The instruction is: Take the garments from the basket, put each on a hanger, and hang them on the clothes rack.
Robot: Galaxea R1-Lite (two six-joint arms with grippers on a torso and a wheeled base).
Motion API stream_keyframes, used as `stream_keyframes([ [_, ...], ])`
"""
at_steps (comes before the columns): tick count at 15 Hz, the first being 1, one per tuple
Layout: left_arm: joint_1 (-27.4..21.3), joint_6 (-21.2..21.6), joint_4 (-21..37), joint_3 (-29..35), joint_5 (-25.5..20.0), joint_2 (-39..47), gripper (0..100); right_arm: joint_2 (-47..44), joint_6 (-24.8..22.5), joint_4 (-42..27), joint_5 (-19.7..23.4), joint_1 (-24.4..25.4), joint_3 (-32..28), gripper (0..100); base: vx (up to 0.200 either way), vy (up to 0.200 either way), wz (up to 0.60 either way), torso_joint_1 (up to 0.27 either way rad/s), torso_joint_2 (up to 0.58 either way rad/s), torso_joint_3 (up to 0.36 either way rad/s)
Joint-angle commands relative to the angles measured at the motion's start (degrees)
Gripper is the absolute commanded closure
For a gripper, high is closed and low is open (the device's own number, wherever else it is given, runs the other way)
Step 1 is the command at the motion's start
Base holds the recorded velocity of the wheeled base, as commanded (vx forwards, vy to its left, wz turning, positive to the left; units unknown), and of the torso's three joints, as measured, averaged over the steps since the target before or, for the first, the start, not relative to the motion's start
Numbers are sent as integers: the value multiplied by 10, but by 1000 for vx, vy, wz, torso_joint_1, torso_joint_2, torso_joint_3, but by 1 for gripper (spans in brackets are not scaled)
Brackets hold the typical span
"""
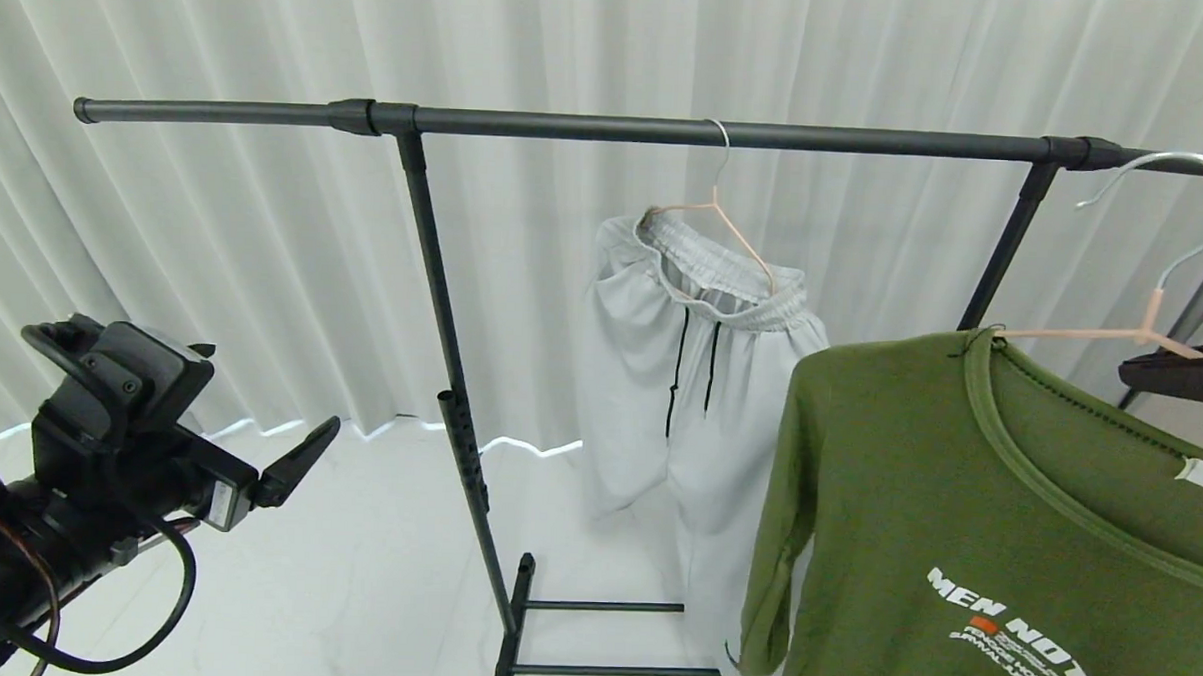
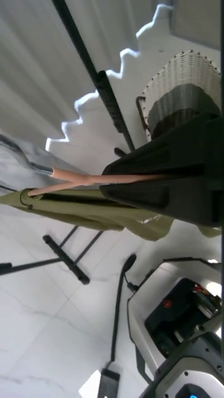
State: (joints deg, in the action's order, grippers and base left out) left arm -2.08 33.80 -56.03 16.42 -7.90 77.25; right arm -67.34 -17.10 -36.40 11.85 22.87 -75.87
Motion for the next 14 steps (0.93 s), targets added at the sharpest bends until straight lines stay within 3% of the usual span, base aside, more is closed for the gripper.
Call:
stream_keyframes([
  [1, -2, 0, 0, 0, -1, -1, 0, 2, 0, 1, 0, -1, 3, 100, 200, -200, 0, -17, 7, 7],
  [6, -4, 3, 0, 0, -5, 1, 0, -2, 1, 2, 0, -2, 4, 100, 200, -200, 0, 5, 7, 4],
  [14, -19, 5, 0, 3, -5, 4, 0, -2, 0, 10, -1, -35, 3, 100, 0, 0, 0, 0, 0, 0],
])
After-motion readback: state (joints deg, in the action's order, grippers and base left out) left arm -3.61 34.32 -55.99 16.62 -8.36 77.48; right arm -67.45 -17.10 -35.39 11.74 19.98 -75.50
